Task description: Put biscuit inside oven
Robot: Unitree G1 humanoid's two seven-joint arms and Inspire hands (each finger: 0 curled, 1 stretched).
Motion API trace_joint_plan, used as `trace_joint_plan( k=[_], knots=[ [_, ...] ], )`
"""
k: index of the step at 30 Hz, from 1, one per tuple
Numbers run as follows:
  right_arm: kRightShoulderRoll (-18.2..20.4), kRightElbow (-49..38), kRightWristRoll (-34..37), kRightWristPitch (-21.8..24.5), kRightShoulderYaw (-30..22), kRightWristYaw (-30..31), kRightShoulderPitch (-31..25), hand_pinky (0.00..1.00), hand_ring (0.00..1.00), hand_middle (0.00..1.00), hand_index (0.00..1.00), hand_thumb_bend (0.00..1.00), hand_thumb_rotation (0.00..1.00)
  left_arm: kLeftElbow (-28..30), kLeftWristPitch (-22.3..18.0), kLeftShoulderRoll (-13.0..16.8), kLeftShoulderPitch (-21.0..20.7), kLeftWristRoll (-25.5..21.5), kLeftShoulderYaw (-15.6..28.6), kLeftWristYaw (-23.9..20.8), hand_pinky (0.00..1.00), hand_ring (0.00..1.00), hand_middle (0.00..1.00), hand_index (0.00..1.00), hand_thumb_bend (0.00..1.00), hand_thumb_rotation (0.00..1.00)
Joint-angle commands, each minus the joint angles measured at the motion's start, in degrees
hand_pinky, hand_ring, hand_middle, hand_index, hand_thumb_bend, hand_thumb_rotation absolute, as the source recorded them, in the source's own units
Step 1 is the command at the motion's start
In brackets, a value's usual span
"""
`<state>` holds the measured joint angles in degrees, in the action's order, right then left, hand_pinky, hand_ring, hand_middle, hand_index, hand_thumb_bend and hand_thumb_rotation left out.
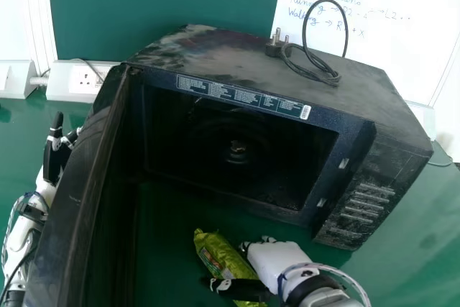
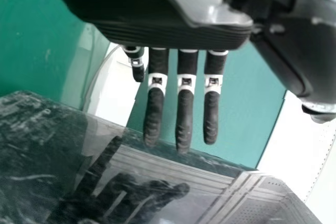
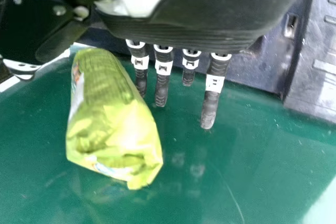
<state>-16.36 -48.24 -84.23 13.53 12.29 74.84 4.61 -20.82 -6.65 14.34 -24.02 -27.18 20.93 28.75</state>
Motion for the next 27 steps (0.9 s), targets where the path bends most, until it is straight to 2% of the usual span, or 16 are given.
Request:
trace_joint_plan(
  k=[1,13,21,27],
  knots=[
    [1.0,0.4,-0.8,-0.7,-1.0,0.6,-0.6,0.64,0.83,0.88,0.90,0.94,0.55,0.7,0.5,0.4,0.7,-0.1,-0.2,0.2,0.24,0.31,0.41,0.49,0.51,0.08],
    [3.0,-0.7,-3.2,-5.3,-2.0,-2.0,-3.8,0.69,0.85,0.90,0.92,0.91,0.54,3.4,2.4,0.5,1.5,0.2,-0.3,-1.8,0.25,0.32,0.41,0.49,0.52,0.08],
    [4.4,-1.4,-9.2,-10.7,1.1,-10.1,-9.3,0.67,0.83,0.89,0.92,0.93,0.52,3.9,3.9,0.6,1.3,-0.1,-0.2,-2.2,0.25,0.32,0.41,0.49,0.52,0.08],
    [6.8,-1.5,-11.7,-12.9,2.6,-11.5,-11.9,0.71,0.85,0.91,0.92,0.92,0.49,4.0,3.6,0.5,1.2,0.1,-0.3,-2.1,0.24,0.31,0.40,0.49,0.52,0.08]
  ],
)
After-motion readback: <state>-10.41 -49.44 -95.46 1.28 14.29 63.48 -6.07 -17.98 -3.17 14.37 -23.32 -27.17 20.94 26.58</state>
